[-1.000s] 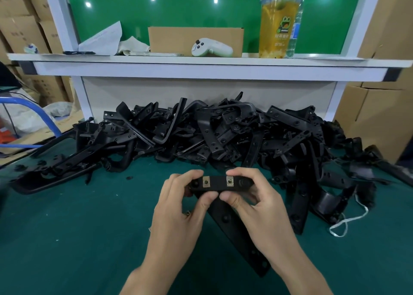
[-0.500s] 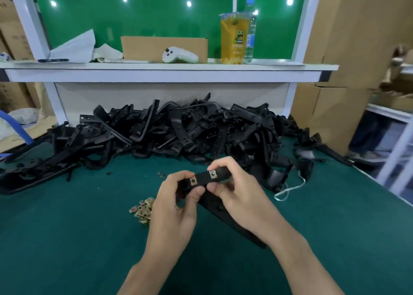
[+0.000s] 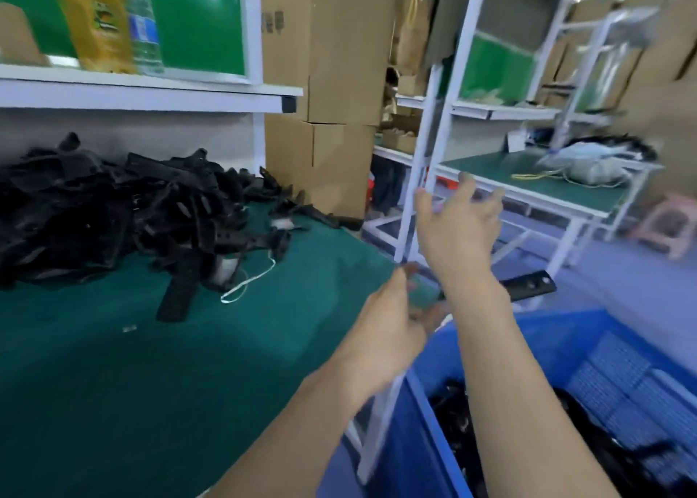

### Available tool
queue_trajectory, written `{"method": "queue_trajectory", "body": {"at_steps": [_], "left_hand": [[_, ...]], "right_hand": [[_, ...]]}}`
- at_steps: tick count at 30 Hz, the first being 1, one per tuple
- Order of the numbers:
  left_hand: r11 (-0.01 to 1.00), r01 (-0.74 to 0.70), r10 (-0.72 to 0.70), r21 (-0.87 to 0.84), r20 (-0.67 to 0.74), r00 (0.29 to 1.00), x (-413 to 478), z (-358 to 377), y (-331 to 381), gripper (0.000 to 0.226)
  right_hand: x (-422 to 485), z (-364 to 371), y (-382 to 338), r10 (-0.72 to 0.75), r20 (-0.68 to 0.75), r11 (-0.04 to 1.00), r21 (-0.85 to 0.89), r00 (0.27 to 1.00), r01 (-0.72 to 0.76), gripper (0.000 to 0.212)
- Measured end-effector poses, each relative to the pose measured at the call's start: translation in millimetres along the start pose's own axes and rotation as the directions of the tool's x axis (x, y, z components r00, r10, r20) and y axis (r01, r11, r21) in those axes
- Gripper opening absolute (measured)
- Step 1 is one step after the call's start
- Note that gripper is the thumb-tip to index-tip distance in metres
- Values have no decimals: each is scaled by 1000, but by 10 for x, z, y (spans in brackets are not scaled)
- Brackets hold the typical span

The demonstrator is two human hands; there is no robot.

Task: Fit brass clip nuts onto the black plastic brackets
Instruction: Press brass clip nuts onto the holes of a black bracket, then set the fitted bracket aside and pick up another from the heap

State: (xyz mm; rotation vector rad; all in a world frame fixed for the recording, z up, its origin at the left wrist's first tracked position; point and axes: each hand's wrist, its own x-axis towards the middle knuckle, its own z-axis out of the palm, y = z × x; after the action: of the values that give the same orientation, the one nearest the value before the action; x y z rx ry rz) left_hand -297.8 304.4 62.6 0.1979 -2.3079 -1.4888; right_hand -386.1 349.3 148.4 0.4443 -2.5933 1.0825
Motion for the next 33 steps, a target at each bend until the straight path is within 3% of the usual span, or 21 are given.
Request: {"method": "queue_trajectory", "body": {"at_steps": [1, 3, 7, 9, 11, 12, 15, 17, 20, 21, 26, 31, 33], "left_hand": [[1000, -12, 11, 16, 57, 998, 11, 65, 10, 54], [997, -46, 44, 59, 39, 998, -22, -10, -46, 41], [978, -21, 80, 209, -275, 958, -257, -661, -356, 19], [936, 93, 66, 341, -427, 902, -518, -1123, -544, 17], [822, 268, 63, 502, -549, 834, -862, -1594, -754, 20], [725, 405, 38, 557, -620, 784, -1055, -1801, -838, 33], [452, 697, 2, 557, -781, 624, -1624, -2337, -1063, 75], [359, 797, -42, 486, -845, 534, -1924, -2583, -1164, 94], [140, 939, -430, 313, -835, 343, -2149, -2895, -1208, 118], [148, 944, -481, 296, -812, 330, -2174, -2988, -1262, 116], [267, 846, -464, 462, -708, 533, -2005, -3223, -1551, 80], [489, 733, -295, 473, -701, 650, -1892, -3370, -1795, 43], [522, 688, -228, 504, -695, 682, -1891, -3410, -1858, 36]], "right_hand": [[54, -73, 37, 4, -58, 999, 49, 998, -2, 58], [76, -62, -15, -88, -62, 986, 138, 994, 96, 40], [-294, 390, -513, -368, 102, 915, 218, 924, 340, 31], [-597, 717, -805, -477, 217, 864, 293, 852, 409, 30], [-898, 1065, -1040, -547, 346, 833, 316, 763, 454, 28], [-1042, 1234, -1130, -565, 414, 825, 316, 714, 470, 27], [-1445, 1718, -1349, -578, 552, 814, 330, 602, 479, 31], [-1698, 2018, -1442, -577, 596, 807, 311, 558, 502, 35], [-1978, 2403, -1518, -577, 647, 785, 271, 498, 558, 43], [-2025, 2505, -1533, -582, 650, 775, 261, 489, 575, 45], [-1956, 2832, -1733, -613, 563, 780, 318, 554, 540, 50], [-1846, 3069, -2157, -618, 523, 785, 383, 587, 486, 52], [-1818, 3180, -2289, -623, 536, 779, 360, 569, 513, 51]]}}
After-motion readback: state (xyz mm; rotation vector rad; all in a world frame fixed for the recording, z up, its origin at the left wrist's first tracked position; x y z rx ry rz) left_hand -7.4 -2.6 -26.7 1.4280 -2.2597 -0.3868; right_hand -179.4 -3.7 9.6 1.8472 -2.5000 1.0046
